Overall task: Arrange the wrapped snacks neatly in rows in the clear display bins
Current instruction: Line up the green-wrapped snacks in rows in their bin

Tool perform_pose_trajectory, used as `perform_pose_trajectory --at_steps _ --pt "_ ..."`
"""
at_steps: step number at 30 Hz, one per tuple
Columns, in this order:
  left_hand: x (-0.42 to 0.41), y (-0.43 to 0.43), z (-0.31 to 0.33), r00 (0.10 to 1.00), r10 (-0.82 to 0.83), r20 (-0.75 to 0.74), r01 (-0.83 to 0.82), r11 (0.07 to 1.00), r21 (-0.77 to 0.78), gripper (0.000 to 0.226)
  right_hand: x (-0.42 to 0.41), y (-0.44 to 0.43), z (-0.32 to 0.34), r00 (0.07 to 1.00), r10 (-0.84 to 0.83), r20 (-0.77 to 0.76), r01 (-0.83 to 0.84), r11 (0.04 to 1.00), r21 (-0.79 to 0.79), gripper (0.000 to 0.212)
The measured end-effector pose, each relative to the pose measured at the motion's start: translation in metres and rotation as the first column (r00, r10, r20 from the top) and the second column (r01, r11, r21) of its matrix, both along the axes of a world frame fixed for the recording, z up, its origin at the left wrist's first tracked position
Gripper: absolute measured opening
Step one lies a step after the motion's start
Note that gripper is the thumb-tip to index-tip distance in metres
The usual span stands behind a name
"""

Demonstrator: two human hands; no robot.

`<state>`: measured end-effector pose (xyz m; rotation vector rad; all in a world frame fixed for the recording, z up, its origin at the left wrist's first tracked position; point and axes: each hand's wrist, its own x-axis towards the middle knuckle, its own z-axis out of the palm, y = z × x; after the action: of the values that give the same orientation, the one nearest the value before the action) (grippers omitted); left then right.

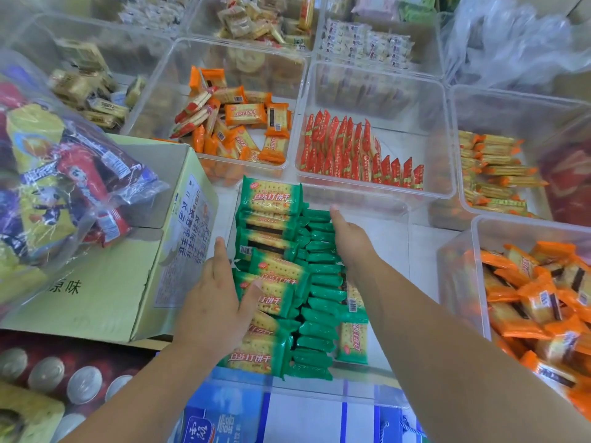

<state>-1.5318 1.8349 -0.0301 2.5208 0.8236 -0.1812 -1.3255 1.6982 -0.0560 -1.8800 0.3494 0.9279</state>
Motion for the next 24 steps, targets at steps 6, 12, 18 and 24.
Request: perform_pose_trajectory --at_steps 6,12,18,24 --pt "0.0 0.001 0.002 1.0 -0.005 0.031 0.006 0.998 -0.059 0.096 -0.035 -0.029 -0.008 0.989 -0.11 -0.096 0.122 0.984 0.13 0.102" --pt "0.001 -0.002 0.004 0.999 -0.008 0.046 0.011 0.998 -0.059 0.092 -0.064 -0.01 -0.002 0.99 -0.115 -0.085 0.126 0.982 0.137 0.101" --pt "0.0 0.001 -0.001 0.997 0.024 0.067 -0.019 0.997 -0.08 0.081 -0.067 -0.019 0.009 0.987 -0.132 -0.089 0.146 0.975 0.169 0.096" --pt "-0.001 0.003 -0.002 0.997 0.033 0.072 -0.026 0.995 -0.096 0.077 -0.098 -0.047 0.017 0.982 -0.079 0.172 0.071 0.996 0.054 0.071"
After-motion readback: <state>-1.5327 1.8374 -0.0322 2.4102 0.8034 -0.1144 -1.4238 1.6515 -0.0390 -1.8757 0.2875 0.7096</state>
